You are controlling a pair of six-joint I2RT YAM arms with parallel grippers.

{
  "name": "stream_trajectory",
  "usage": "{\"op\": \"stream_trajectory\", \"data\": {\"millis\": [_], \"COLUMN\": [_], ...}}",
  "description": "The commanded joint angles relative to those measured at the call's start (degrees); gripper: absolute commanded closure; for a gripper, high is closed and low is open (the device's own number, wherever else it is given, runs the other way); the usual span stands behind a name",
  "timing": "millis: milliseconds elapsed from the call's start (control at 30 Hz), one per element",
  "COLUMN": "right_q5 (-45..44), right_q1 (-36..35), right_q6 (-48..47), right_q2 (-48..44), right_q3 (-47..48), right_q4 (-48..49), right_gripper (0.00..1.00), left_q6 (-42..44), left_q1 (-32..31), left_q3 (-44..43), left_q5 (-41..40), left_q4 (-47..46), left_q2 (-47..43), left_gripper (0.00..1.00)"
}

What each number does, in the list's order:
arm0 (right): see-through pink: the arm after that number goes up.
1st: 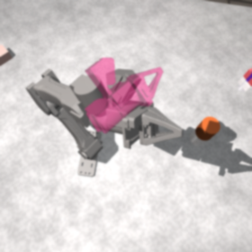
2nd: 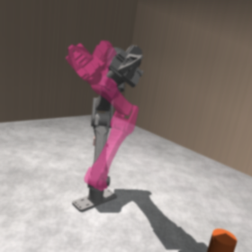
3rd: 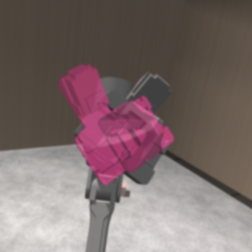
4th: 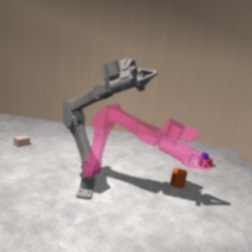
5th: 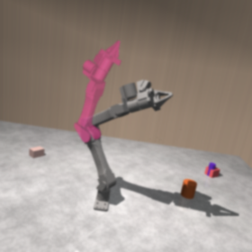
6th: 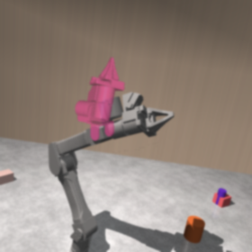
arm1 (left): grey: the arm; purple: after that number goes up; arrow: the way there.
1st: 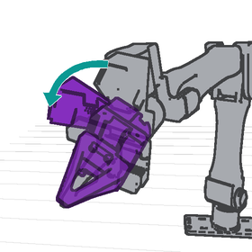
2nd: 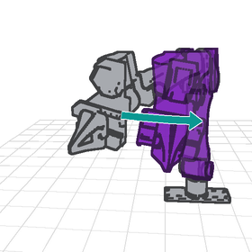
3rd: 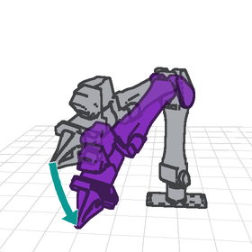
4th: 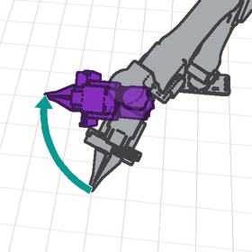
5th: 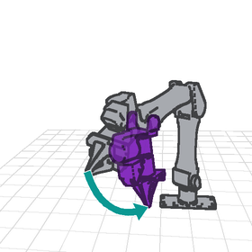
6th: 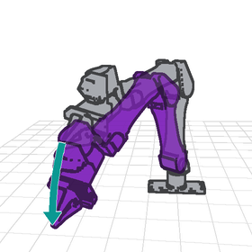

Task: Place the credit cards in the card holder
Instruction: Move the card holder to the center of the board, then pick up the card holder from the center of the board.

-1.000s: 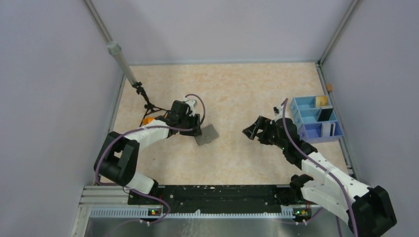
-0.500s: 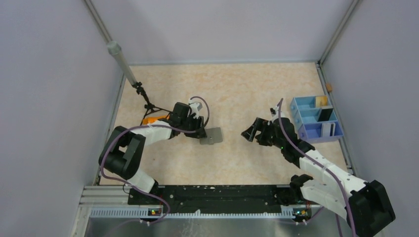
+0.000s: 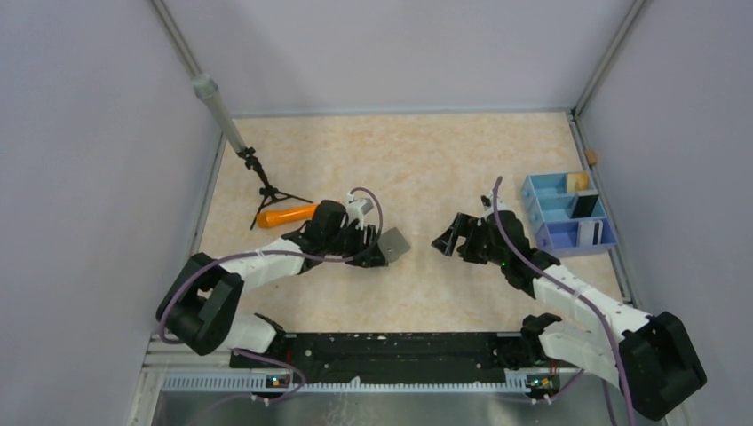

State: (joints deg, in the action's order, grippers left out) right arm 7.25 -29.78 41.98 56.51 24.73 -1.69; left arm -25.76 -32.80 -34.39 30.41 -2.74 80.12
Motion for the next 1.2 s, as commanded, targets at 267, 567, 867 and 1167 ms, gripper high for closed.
{"op": "stream_trajectory", "data": {"millis": [267,567,867,1167], "right_q5": [0.2,0.4,0.6,0.9], "right_q1": [-0.6,-0.5,-0.6,-0.5], "right_q6": [-2.1,-3.1,-3.3,-3.1], "right_q2": [-3.4,-4.5,-3.9,-3.5], "right_q3": [1.4,1.5,1.7,1.5], "right_q4": [-0.1,-1.7,-1.0,-0.8], "right_gripper": [0.14,0.14,0.14,0.14], "left_q6": [6.1,9.3,8.8,7.7], "left_q1": [4.2,5.6,5.5,4.8], "left_q3": [-9.4,-12.3,-8.8,-6.8], "left_q5": [-13.0,-6.7,-0.3,-2.0], "left_q4": [6.8,5.8,3.2,3.3], "left_q2": [2.0,11.2,10.7,11.2], "left_gripper": [0.41,0.46,0.45,0.48]}}
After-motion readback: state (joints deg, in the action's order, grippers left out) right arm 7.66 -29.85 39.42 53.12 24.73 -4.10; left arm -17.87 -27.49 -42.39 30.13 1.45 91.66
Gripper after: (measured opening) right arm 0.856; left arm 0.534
